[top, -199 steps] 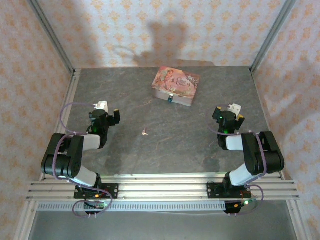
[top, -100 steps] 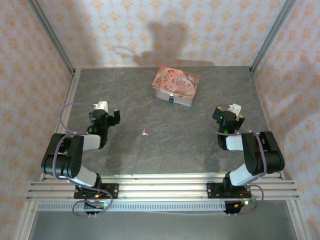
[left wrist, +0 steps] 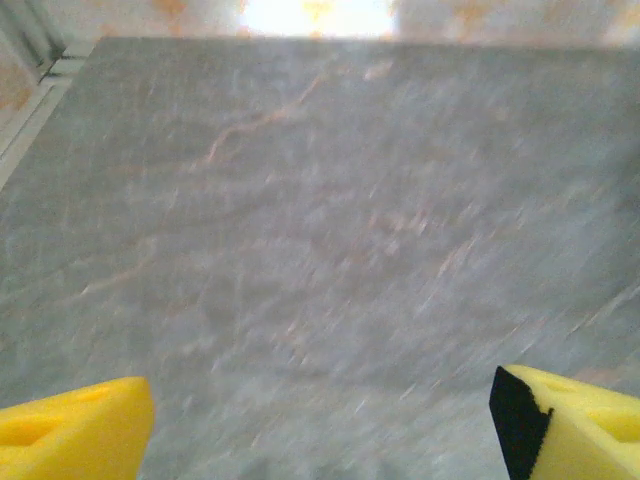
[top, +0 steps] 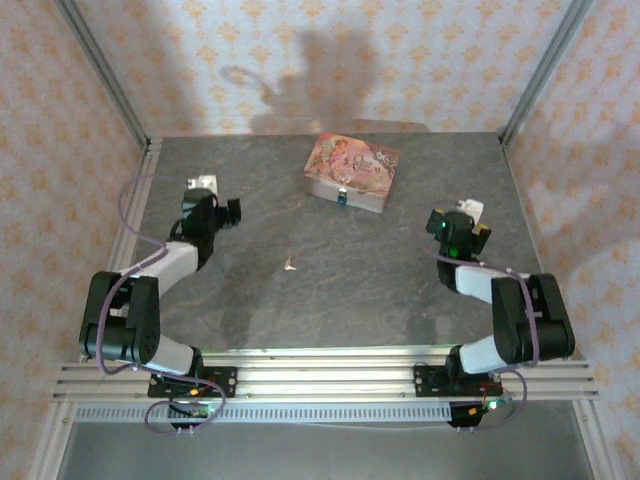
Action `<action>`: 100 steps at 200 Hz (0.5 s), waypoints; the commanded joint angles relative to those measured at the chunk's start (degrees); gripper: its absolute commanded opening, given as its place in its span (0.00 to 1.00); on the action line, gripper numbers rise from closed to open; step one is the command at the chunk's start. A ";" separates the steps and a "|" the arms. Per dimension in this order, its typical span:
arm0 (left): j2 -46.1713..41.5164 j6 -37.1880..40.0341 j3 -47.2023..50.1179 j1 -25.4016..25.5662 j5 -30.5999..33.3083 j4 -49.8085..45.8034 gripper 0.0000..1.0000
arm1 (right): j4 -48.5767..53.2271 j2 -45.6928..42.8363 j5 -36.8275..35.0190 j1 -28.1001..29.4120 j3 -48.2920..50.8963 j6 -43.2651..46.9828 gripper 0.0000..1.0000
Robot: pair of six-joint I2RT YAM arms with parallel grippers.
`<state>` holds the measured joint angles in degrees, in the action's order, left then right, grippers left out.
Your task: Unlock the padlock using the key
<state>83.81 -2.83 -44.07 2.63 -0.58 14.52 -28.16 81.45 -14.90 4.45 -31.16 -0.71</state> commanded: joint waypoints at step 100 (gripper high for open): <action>46.15 -17.10 -74.91 9.73 -22.36 -45.82 0.81 | 52.77 26.33 15.95 9.88 -52.36 -34.48 1.00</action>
<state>123.42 -18.06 -108.90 11.29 -17.74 -19.64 15.00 103.77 -3.09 14.61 -78.67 -29.54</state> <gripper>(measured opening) 0.806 0.995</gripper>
